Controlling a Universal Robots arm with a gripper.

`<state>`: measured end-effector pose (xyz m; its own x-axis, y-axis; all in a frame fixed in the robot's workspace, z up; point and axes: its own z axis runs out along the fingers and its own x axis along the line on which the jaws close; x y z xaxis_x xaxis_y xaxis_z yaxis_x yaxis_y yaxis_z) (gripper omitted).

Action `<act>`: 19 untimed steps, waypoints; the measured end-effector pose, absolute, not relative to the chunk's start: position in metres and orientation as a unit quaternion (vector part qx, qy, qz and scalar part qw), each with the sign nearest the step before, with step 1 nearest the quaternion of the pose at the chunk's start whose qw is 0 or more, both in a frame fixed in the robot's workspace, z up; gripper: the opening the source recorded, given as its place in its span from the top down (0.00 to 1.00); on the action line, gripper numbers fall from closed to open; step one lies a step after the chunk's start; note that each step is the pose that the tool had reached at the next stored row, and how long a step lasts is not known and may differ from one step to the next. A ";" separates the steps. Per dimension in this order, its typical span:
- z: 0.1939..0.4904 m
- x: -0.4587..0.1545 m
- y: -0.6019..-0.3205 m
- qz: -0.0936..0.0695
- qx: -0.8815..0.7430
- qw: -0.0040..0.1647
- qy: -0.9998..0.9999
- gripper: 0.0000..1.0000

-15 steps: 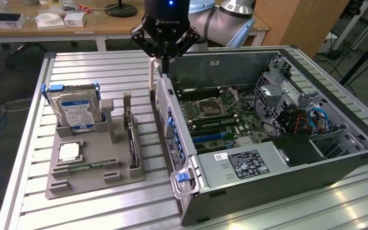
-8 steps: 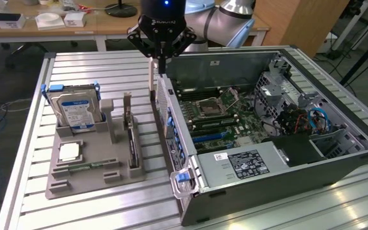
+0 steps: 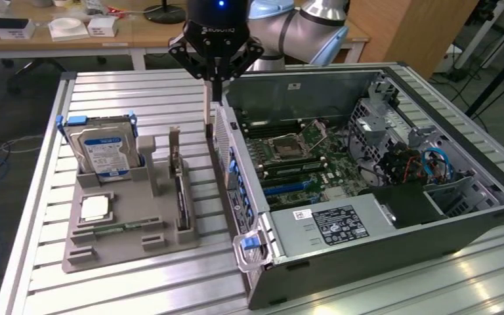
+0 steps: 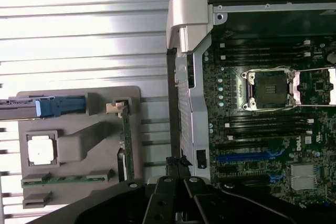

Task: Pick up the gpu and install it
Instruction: 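Reach for the gpu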

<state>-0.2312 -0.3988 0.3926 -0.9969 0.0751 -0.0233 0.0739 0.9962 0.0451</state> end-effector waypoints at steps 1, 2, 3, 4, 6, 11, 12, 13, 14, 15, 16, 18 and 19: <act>0.393 -0.232 -0.399 0.022 0.037 0.012 0.999 0.89; 0.393 -0.233 -0.399 0.022 0.037 0.012 0.999 0.89; 0.393 -0.234 -0.399 0.022 0.037 0.013 0.999 0.89; 0.393 -0.235 -0.399 0.022 0.037 0.012 0.999 0.89; 0.393 -0.236 -0.399 0.022 0.037 0.013 0.999 0.89; 0.393 -0.241 -0.399 0.022 0.037 0.012 0.999 0.89; 0.393 -0.242 -0.399 0.022 0.037 0.012 0.999 0.89; 0.393 -0.243 -0.399 0.022 0.037 0.012 0.999 0.89; 0.393 -0.244 -0.399 0.022 0.037 0.012 0.999 0.89; 0.393 -0.245 -0.399 0.022 0.037 0.013 0.999 0.89; 0.393 -0.245 -0.399 0.022 0.037 0.013 0.999 0.89; 0.393 -0.247 -0.399 0.022 0.037 0.012 0.999 0.89; 0.393 -0.248 -0.399 0.022 0.037 0.012 0.999 0.89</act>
<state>-0.2475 -0.3989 0.3926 -0.9969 0.0749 -0.0233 0.0738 0.9963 0.0451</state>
